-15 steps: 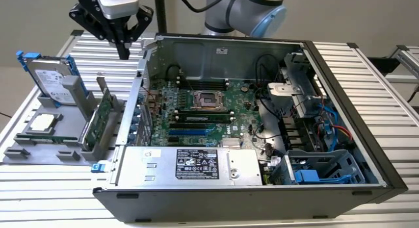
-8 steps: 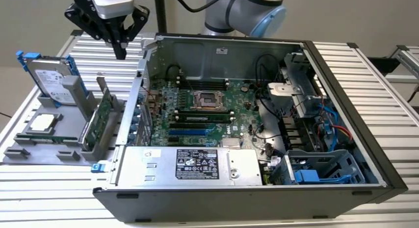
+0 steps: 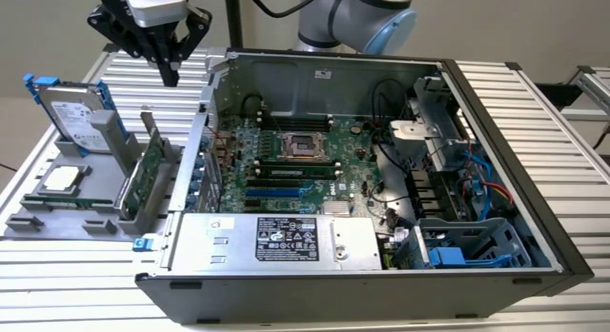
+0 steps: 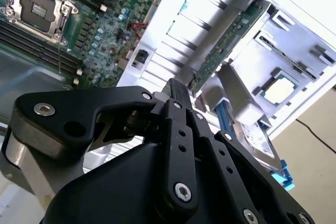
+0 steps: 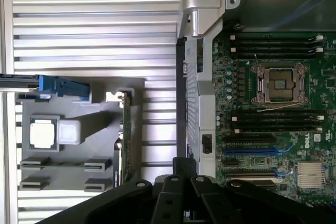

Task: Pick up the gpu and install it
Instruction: 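Reach for the gpu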

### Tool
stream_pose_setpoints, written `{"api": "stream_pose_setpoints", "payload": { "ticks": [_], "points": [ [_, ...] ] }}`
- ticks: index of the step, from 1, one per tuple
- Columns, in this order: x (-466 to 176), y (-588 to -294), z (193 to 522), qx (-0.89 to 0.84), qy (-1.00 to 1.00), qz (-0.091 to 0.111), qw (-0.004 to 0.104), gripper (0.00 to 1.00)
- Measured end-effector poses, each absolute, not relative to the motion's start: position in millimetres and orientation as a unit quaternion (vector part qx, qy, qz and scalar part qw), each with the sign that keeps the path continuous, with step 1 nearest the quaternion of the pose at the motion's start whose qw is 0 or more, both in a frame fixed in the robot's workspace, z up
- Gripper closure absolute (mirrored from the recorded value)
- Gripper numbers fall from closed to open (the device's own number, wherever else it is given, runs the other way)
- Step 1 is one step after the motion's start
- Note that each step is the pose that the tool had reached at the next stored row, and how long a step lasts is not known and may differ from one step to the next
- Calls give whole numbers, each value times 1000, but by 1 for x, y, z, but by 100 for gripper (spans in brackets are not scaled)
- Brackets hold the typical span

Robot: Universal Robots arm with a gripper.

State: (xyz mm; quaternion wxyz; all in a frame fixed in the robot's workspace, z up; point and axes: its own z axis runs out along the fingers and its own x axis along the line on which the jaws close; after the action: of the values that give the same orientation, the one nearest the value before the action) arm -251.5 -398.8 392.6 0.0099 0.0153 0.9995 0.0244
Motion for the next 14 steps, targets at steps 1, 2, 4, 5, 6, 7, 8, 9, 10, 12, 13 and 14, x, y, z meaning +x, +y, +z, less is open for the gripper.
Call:
{"api": "stream_pose_setpoints", "payload": {
  "ticks": [1, 2, 4, 5, 6, 7, 8, 9, 10, 12, 13, 14],
  "points": [
    [-252, -399, 393, 15, 1000, 24, 10, 100],
    [-253, -399, 393, 15, 1000, 24, 10, 100],
    [-255, -399, 393, 15, 1000, 24, 10, 100],
    [-256, -399, 393, 15, 1000, 24, 10, 100],
    [-256, -399, 393, 15, 1000, 24, 10, 100],
    [-257, -399, 393, 15, 1000, 24, 10, 100],
    [-258, -399, 393, 15, 1000, 24, 10, 100],
    [-259, -399, 393, 14, 1000, 24, 10, 100],
    [-260, -399, 393, 14, 1000, 24, 10, 100],
    [-261, -399, 393, 14, 1000, 24, 10, 100],
    [-262, -399, 393, 14, 1000, 24, 10, 100],
    [-263, -399, 393, 14, 1000, 24, 10, 100]
  ]
}}
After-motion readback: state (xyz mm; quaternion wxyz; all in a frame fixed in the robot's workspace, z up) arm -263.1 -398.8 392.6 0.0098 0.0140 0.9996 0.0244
